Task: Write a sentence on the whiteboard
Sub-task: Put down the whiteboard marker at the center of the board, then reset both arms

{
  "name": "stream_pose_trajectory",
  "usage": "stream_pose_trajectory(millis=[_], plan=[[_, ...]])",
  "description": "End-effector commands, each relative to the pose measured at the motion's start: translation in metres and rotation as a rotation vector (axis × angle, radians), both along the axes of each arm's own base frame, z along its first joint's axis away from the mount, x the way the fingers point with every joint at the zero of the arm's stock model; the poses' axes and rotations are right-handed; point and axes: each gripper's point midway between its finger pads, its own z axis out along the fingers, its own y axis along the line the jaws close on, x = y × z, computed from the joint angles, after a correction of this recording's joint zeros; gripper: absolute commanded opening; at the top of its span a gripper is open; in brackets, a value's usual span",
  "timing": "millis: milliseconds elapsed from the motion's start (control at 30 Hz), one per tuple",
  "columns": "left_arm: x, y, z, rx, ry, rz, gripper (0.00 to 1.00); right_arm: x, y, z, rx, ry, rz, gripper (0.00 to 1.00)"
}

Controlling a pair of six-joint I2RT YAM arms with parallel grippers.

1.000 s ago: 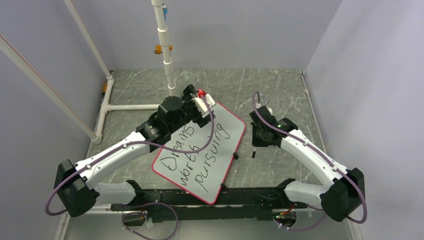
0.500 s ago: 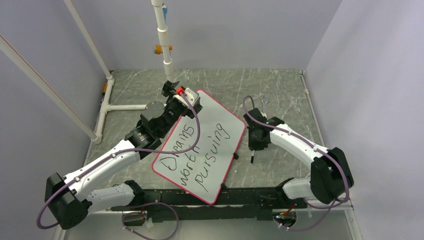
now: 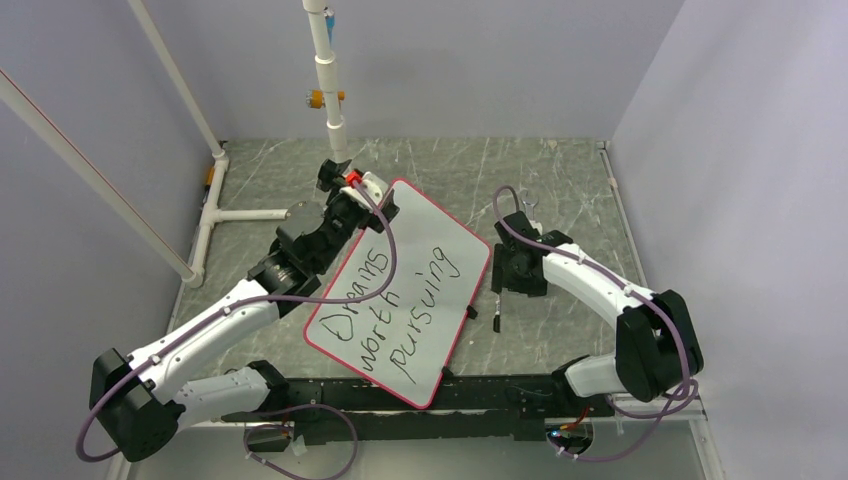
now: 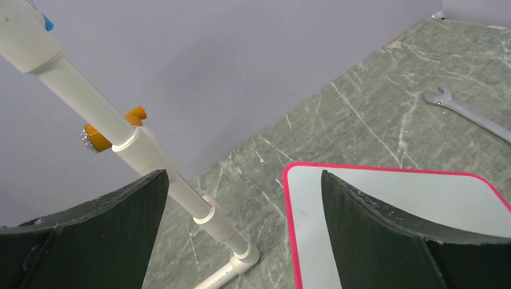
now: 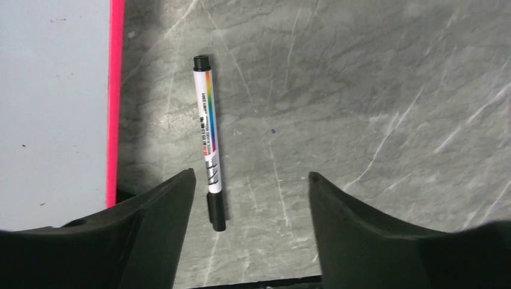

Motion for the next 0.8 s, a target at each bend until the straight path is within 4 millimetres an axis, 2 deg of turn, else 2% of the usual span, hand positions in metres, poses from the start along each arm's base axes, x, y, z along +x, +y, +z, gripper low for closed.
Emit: stream_pose_trajectory(millis=[0, 33, 67, 200, 300, 500, 633, 767], plan=[[-0.003, 0.005, 0.018, -0.067, -0.039, -0.004, 0.99, 0.019, -0.002, 0.018, -0.010, -0.084, -0.010, 0.87], [-0.003, 0.006, 0.019, -0.071, -0.039, 0.000, 0.99, 0.020, -0.002, 0.021, -0.010, -0.093, -0.012, 0.98], [-0.003, 0.006, 0.019, -0.072, -0.040, -0.001, 0.99, 0.021, -0.003, 0.025, -0.011, -0.104, -0.012, 0.99], [0.000, 0.011, 0.019, -0.086, -0.038, 0.018, 0.99, 0.027, -0.002, 0.046, 0.003, -0.161, -0.008, 1.00], [0.002, 0.012, 0.017, -0.094, -0.031, 0.022, 0.99, 0.032, 0.001, 0.070, 0.034, -0.229, 0.002, 1.00], [0.006, 0.017, 0.016, -0.106, -0.020, 0.040, 0.99, 0.038, 0.019, 0.134, 0.178, -0.435, 0.103, 1.00], [0.006, 0.021, 0.017, -0.116, -0.028, 0.054, 0.99, 0.033, 0.033, 0.180, 0.295, -0.580, 0.182, 1.00], [0.004, 0.025, 0.022, -0.120, -0.038, 0.063, 0.99, 0.024, 0.034, 0.216, 0.365, -0.706, 0.198, 1.00]])
